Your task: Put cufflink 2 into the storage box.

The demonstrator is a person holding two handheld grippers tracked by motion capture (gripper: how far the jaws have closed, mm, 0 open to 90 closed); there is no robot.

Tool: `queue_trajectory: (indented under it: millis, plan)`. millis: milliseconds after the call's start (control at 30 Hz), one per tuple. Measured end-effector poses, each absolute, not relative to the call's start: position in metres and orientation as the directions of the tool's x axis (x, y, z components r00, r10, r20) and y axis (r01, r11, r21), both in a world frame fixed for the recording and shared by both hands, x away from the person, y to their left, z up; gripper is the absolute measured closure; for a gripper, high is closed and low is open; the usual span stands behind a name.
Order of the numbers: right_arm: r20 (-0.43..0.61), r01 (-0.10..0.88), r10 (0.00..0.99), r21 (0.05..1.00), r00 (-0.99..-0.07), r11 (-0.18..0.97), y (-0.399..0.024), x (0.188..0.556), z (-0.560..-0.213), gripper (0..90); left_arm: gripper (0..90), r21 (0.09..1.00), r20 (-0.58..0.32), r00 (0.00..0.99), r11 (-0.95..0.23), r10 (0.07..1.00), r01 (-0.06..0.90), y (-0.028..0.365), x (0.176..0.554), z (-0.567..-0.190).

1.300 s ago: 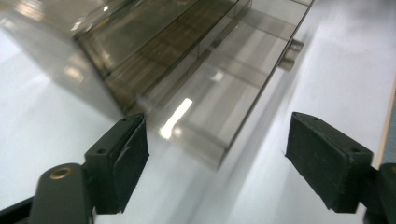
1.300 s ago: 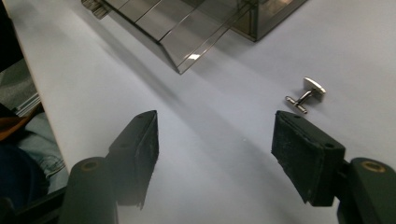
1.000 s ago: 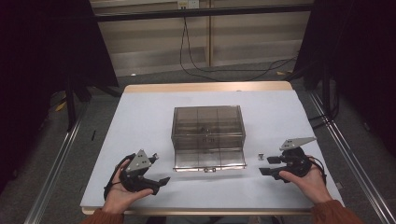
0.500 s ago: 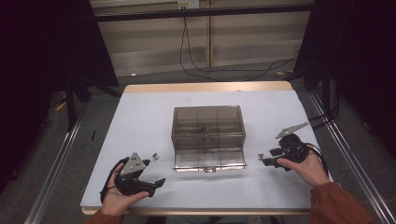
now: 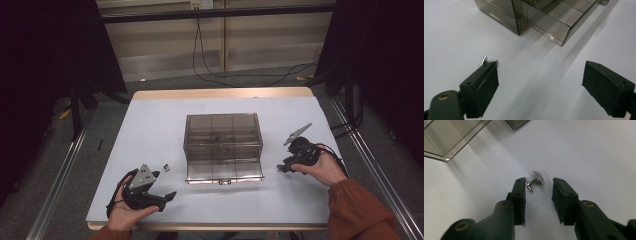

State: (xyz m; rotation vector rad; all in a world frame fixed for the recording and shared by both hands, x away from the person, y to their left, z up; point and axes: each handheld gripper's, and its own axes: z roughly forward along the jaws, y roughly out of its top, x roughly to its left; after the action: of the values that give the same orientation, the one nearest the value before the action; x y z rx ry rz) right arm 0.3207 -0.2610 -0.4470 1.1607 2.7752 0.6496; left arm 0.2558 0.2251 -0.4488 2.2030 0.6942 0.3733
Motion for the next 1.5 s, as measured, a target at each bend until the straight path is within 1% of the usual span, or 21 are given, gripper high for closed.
queue_trajectory:
  millis: [133, 200, 267, 300, 533, 800, 1167, 1367, 1500]
  plan:
    - [0.099, 0.66, 0.683, 0.389, -0.723, 0.642, -0.257, 0.327, -0.448, 75.3, 13.2, 0.755, 0.035, 0.809, -0.546, 0.587, 0.363, 0.224, 0.256, -0.449]
    - [0.101, 0.654, 0.673, 0.38, -0.733, 0.655, -0.256, 0.329, -0.448, 78.2, 13.2, 0.759, 0.035, 0.807, -0.541, 0.59, 0.363, 0.224, 0.256, -0.449]
    - [0.102, 0.649, 0.666, 0.374, -0.739, 0.662, -0.254, 0.331, -0.447, 83.6, 13.2, 0.756, 0.036, 0.807, -0.544, 0.589, 0.364, 0.224, 0.256, -0.449]
    - [0.103, 0.648, 0.664, 0.371, -0.741, 0.665, -0.253, 0.332, -0.447, 84.4, 13.2, 0.756, 0.037, 0.807, -0.544, 0.589, 0.362, 0.224, 0.256, -0.449]
    - [0.11, 0.649, 0.66, 0.359, -0.744, 0.671, -0.253, 0.334, -0.449, 86.2, 13.2, 0.751, 0.04, 0.812, -0.553, 0.583, 0.36, 0.224, 0.256, -0.45]
    - [0.087, 0.635, 0.654, 0.364, -0.751, 0.681, -0.251, 0.335, -0.449, 88.5, 13.1, 0.746, 0.043, 0.812, -0.559, 0.582, 0.362, 0.224, 0.257, -0.449]
    - [0.107, 0.644, 0.655, 0.353, -0.748, 0.679, -0.253, 0.331, -0.446, 88.7, 13.1, 0.75, 0.041, 0.812, -0.555, 0.582, 0.36, 0.224, 0.257, -0.45]
    - [0.12, 0.627, 0.635, 0.38, -0.763, 0.68, -0.252, 0.326, -0.44, 88.7, 12.7, 0.749, 0.042, 0.81, -0.555, 0.584, 0.362, 0.224, 0.257, -0.449]
    - [0.127, 0.611, 0.622, 0.418, -0.772, 0.673, -0.253, 0.322, -0.435, 88.7, 12.7, 0.747, 0.047, 0.805, -0.556, 0.591, 0.365, 0.225, 0.257, -0.449]
